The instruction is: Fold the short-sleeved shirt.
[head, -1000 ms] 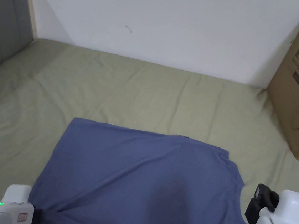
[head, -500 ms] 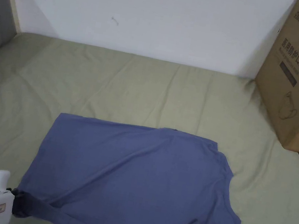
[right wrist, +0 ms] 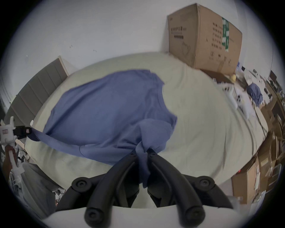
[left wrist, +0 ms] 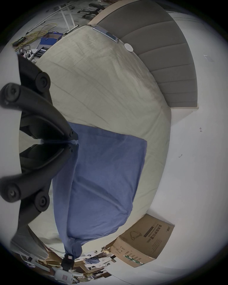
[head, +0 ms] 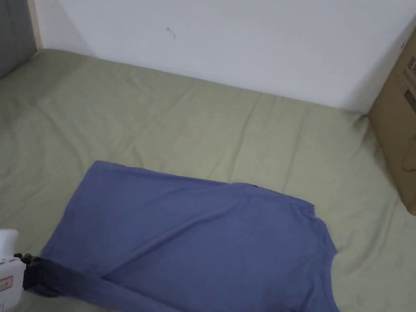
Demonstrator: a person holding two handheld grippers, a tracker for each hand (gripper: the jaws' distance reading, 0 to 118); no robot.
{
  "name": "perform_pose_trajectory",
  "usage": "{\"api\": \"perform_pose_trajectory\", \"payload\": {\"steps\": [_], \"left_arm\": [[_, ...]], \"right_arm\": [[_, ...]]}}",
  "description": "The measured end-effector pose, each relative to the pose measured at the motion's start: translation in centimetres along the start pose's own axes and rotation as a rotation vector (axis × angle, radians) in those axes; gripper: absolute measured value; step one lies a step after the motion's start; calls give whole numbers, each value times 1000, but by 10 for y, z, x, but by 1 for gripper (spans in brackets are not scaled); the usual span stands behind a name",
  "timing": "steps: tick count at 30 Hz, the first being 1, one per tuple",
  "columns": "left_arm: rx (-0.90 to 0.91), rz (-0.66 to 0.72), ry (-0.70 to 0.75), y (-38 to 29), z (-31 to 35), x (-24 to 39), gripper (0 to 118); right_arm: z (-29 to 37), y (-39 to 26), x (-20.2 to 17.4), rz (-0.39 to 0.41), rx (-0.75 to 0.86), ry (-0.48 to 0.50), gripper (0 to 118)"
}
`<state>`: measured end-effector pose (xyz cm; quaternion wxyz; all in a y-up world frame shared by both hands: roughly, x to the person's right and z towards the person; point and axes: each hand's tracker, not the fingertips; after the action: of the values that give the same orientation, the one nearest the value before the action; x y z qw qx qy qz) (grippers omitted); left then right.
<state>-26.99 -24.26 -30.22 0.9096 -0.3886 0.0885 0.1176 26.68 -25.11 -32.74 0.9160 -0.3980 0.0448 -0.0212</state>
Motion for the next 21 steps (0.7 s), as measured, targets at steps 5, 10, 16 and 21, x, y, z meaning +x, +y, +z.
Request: {"api": "perform_pose_trajectory", "payload": {"steps": [5, 10, 16, 21], "left_arm": [[31, 6, -4, 35, -11, 2, 3], [55, 9, -14, 75, -44, 10, 3], [-24, -67, 36, 106, -113, 18, 3], [-107, -123, 71, 112, -164, 26, 3]], "right_arm": [[-5, 58, -9, 28, 56, 4, 6], [-46, 107, -15, 47, 36, -12, 6], [-121, 138, -11, 4, -97, -25, 6], [-180, 141, -4, -34, -183, -35, 7]]}}
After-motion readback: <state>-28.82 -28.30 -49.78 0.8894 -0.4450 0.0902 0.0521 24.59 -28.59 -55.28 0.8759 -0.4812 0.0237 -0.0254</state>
